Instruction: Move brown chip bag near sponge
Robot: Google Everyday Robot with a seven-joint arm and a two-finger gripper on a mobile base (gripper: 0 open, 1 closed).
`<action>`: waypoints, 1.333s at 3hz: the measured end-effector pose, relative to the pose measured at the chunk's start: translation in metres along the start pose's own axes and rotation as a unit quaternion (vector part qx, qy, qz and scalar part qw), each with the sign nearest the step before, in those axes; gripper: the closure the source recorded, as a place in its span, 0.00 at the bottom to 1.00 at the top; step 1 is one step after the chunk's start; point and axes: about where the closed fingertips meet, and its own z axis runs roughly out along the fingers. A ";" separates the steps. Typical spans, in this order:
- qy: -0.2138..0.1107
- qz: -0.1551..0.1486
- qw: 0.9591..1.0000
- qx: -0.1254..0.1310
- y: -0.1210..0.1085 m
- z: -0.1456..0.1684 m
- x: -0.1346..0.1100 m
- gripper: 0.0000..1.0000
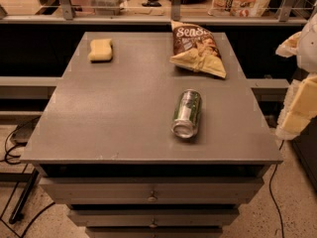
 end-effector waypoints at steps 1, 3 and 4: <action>-0.020 0.007 1.000 0.008 -0.007 0.000 -0.003 0.00; -0.164 0.037 0.985 0.041 -0.070 -0.008 -0.034 0.00; -0.163 0.037 0.985 0.040 -0.069 -0.007 -0.033 0.00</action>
Offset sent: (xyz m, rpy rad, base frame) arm 0.1309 -0.0001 0.0623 0.5402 -0.2834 -0.0265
